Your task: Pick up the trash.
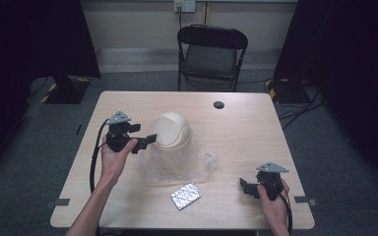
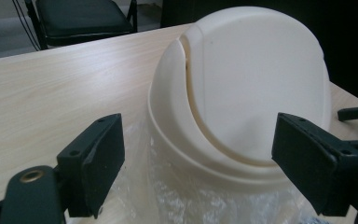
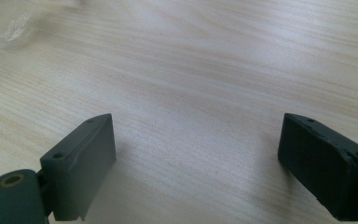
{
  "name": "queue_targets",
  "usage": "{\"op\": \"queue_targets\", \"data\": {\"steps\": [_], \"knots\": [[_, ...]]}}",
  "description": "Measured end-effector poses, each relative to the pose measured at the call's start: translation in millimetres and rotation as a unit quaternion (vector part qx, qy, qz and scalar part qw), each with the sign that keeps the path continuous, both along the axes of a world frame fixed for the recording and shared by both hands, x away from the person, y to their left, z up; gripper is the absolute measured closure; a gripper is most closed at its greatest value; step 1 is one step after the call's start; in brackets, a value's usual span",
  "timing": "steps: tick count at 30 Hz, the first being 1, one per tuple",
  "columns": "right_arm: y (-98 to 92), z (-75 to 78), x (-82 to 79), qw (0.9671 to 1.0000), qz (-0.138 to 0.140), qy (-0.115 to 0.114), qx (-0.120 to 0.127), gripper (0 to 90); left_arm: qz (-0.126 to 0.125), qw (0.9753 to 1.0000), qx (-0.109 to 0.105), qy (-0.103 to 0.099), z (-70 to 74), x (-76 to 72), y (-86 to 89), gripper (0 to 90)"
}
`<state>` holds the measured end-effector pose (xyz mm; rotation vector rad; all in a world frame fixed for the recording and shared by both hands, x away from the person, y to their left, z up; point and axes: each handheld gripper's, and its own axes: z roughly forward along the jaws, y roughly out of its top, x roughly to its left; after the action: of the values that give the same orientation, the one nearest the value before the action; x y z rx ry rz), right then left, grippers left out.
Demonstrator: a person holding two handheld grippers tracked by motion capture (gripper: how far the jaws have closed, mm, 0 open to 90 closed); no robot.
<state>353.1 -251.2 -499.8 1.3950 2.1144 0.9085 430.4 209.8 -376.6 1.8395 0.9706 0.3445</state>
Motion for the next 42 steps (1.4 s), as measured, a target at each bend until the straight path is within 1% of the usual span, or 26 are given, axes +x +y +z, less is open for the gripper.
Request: {"op": "queue_targets", "data": {"steps": [1, 2, 4, 7, 8, 9, 11, 12, 13, 14, 15, 17, 20, 22, 24, 26, 28, 30, 33, 34, 35, 38, 40, 41, 42], "knots": [[0.0, 0.0, 0.0, 1.0, 0.0, 0.0, 0.0, 10.3, -0.002, 1.0, 0.001, 0.002, -0.1, 2.1, -2.2, 16.9], [-0.1, 0.0, 0.0, 1.0, 0.0, 0.0, 0.0, 10.3, -0.006, 0.9999, 0.009, 0.005, -0.4, 6.1, -6.2, 16.8], [0.0, 0.0, 0.0, 1.0, 0.0, 0.0, 0.0, 10.3, -0.005, 0.9999, 0.008, 0.006, -1.1, 7.9, -8.2, 16.5], [0.0, 0.0, 0.0, 1.0, 0.0, 0.0, 0.0, 10.3, -0.007, 0.9997, 0.019, 0.01, -3.6, 14.0, -12.6, 15.9], [0.0, 0.0, 0.0, 1.0, 0.0, 0.0, 0.0, 10.3, -0.007, 0.9997, 0.019, 0.016, -5.8, 17.5, -14.4, 15.8], [0.0, 0.0, 0.0, 1.0, 0.0, 0.0, 0.0, 10.3, -0.007, 0.9997, 0.019, 0.016, -5.8, 17.5, -14.4, 15.8], [0.0, 0.0, 0.0, 1.0, 0.0, 0.0, 0.0, 10.3, -0.009, 0.9997, 0.015, 0.017, -7.7, 19.9, -15.3, 15.3], [-0.1, 0.0, 0.0, 1.0, 0.0, 0.0, 0.0, 10.3, -0.011, 0.9997, 0.009, 0.021, -9.5, 21.9, -15.6, 15.2], [-0.1, 0.0, 0.0, 1.0, 0.0, 0.0, 0.0, 10.3, -0.011, 0.9997, 0.009, 0.021, -9.5, 21.9, -15.6, 15.0], [0.0, 0.0, 0.0, 1.0, 0.0, 0.0, 0.0, 10.3, -0.014, 0.9996, 0.014, 0.02, -10.2, 23.1, -15.1, 15.0], [0.0, 0.0, 0.0, 1.0, 0.0, 0.0, 0.0, 10.3, -0.013, 0.9996, 0.012, 0.023, -11.0, 23.3, -16.2, 15.0], [0.0, 0.0, 0.0, 1.0, 0.0, 0.0, 0.0, 10.3, -0.013, 0.9995, 0.023, 0.019, -11.1, 23.3, -17.0, 15.3], [0.0, 0.0, 0.0, 1.0, 0.0, 0.0, 0.0, 10.3, -0.015, 0.9993, 0.028, 0.02, -12.0, 24.2, -18.1, 15.4], [0.0, 0.0, 0.0, 1.0, 0.0, 0.0, 0.0, 10.3, -0.011, 0.9987, 0.047, 0.016, -13.0, 25.1, -19.3, 15.4], [0.0, 0.0, 0.0, 1.0, 0.0, 0.0, 0.0, 10.3, -0.014, 0.998, 0.058, 0.02, -16.6, 27.9, -21.7, 15.7], [0.0, 0.0, 0.0, 1.0, 0.0, 0.0, 0.0, 10.3, -0.013, 0.9978, 0.061, 0.022, -17.4, 28.6, -22.3, 15.7], [0.0, 0.0, 0.0, 1.0, 0.0, 0.0, 0.0, 10.3, -0.011, 0.998, 0.058, 0.021, -19.0, 30.2, -23.3, 15.8], [0.0, 0.0, 0.0, 1.0, 0.0, 0.0, 0.0, 10.3, -0.01, 0.9979, 0.059, 0.025, -19.6, 31.3, -23.7, 15.9], [0.0, 0.0, 0.0, 1.0, 0.0, 0.0, 0.0, 10.3, -0.006, 0.9981, 0.054, 0.029, -20.7, 33.4, -23.4, 16.2], [0.0, 0.0, 0.0, 1.0, 0.0, 0.0, 0.0, 10.3, -0.002, 0.9981, 0.055, 0.027, -20.9, 33.4, -23.9, 16.2], [0.0, 0.0, 0.0, 1.0, 0.0, 0.0, 0.0, 10.3, -0.002, 0.9978, 0.06, 0.027, -20.6, 33.6, -24.0, 16.2], [0.0, 0.0, 0.0, 1.0, 0.0, 0.0, 0.0, 10.3, -0.007, 0.9975, 0.067, 0.021, -18.0, 34.4, -24.8, 16.8], [-0.1, 0.0, 0.1, 1.0, 0.001, -0.001, 0.0, 10.3, -0.009, 0.9976, 0.066, 0.016, -14.4, 33.9, -24.2, 16.7], [-0.1, 0.0, 0.1, 1.0, 0.0, 0.0, 0.0, 10.3, -0.006, 0.9981, 0.06, 0.013, -12.7, 32.9, -23.5, 16.5], [-0.1, 0.0, 0.0, 1.0, 0.0, 0.0, 0.0, 10.3, -0.005, 0.9982, 0.059, 0.011, -11.0, 31.4, -22.4, 16.4]]}}
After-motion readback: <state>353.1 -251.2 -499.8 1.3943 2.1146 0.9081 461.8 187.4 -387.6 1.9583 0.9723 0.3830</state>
